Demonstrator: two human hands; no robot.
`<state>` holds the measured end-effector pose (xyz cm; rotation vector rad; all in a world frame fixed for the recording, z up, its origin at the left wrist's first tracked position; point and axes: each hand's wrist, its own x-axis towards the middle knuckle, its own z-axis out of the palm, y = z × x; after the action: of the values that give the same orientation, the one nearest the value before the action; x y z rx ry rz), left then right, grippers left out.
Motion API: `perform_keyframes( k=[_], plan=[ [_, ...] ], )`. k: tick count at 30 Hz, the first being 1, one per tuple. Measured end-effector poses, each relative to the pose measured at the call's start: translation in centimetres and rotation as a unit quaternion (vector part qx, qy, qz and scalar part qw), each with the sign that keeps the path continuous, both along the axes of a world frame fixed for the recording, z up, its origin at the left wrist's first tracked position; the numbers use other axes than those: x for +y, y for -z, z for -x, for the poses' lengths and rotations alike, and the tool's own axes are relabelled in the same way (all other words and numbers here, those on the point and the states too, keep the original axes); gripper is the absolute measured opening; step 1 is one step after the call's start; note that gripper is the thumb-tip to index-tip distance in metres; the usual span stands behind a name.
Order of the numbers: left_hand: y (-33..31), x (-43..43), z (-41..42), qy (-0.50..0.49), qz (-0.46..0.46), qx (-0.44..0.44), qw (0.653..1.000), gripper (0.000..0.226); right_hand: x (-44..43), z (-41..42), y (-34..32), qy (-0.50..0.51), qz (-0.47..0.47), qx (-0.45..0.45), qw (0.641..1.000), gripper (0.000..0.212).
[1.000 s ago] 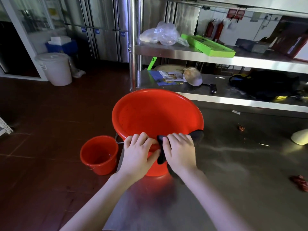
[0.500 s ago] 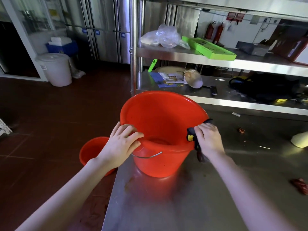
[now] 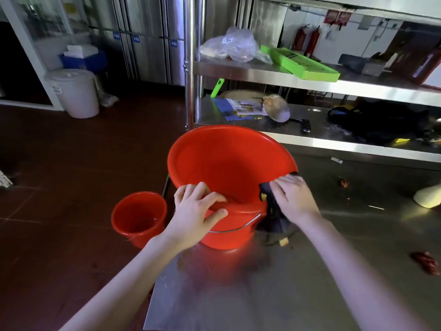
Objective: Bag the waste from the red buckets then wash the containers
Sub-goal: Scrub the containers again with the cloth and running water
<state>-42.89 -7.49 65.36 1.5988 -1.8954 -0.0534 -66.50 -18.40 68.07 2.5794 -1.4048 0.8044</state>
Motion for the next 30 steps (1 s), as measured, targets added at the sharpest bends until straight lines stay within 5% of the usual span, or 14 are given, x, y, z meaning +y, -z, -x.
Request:
perform_keyframes(
  k=[10, 15, 22, 25, 30],
  plan=[
    [0.4, 0.7, 2.5, -0.058, 0.02, -0.009, 0.998, 0.032, 6.1, -6.8, 2.6, 0.091, 0.06, -0.057, 0.992, 0.035],
    [-0.9, 0.6, -1.1, -0.017, 0.017, -0.042, 0.999, 0.056, 4.8, -5.4, 1.8, 0.027, 0.084, -0.05, 0.995, 0.037],
    [-1.0, -1.1, -6.5, 0.026, -0.021, -0.146, 0.989, 0.036, -1.4, 1.7, 0.4, -0.032, 0.01, -0.043, 0.998, 0.042],
    [-0.4, -1.2, -4.8, 0.021, 0.012, -0.156, 0.987, 0.034, -2.0, 2.0, 0.3, 0.01, -0.013, -0.074, 0.997, 0.038],
    [0.0, -0.3, -1.7, -0.016, 0.04, -0.126, 0.991, 0.038, 4.0, -4.2, 2.5, 0.096, 0.078, -0.073, 0.99, 0.035]
  ],
)
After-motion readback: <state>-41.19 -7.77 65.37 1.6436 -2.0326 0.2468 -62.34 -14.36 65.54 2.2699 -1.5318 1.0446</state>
